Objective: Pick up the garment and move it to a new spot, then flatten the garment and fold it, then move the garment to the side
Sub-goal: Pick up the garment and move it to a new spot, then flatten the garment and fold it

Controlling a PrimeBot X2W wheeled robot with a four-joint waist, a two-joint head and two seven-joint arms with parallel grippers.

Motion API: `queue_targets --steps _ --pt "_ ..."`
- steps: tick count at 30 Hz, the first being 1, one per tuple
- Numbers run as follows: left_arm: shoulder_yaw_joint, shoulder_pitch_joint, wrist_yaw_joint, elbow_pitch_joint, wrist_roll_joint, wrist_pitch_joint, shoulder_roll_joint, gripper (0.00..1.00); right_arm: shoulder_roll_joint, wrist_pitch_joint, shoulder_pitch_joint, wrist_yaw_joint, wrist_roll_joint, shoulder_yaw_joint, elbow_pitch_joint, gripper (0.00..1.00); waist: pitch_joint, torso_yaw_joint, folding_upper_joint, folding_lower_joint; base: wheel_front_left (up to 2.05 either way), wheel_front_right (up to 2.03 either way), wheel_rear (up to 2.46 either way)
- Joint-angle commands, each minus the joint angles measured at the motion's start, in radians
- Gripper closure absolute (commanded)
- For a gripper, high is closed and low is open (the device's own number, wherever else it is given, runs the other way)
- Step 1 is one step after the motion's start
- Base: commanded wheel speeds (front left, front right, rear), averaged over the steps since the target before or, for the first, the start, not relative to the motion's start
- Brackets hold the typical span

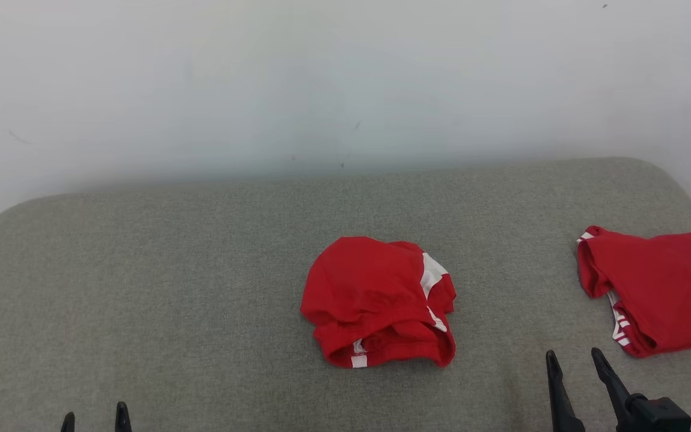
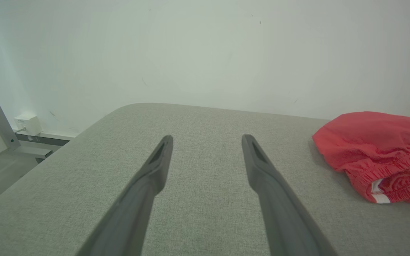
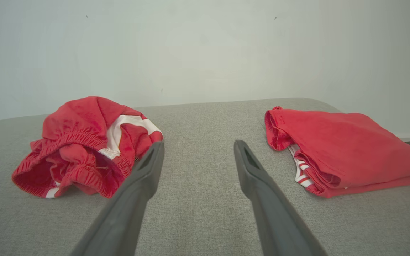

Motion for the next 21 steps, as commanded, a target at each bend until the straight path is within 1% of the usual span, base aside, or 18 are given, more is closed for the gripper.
queue_targets --steps 1,7,14,21 --pt "0.001 0.011 0.005 -0.003 -0.004 -0.003 -0.002 0.0 0.002 -0.007 0.007 -0.003 -0.002 -0.002 -0.003 0.0 -0.001 -0.001 0.0 0.0 0.0 0.0 0.0" --pt "0.002 0.013 0.006 0.016 -0.002 -0.003 -0.002 0.0 -0.003 -0.011 -0.006 -0.003 -0.019 0.022 -0.012 0.0 -0.005 -0.007 0.0 0.0 0.0 0.0 0.0" --pt "-0.005 0.006 0.0 0.05 -0.001 -0.003 -0.002 0.0 -0.011 -0.016 -0.014 -0.003 -0.043 0.073 -0.018 0.0 -0.007 -0.007 0.0 0.0 0.0 0.0 0.0" --pt "-0.011 -0.005 -0.003 0.066 0.0 -0.003 -0.002 0.0 -0.006 -0.018 -0.017 -0.003 -0.04 0.086 -0.019 0.0 -0.005 -0.002 0.0 0.0 0.0 0.0 0.0"
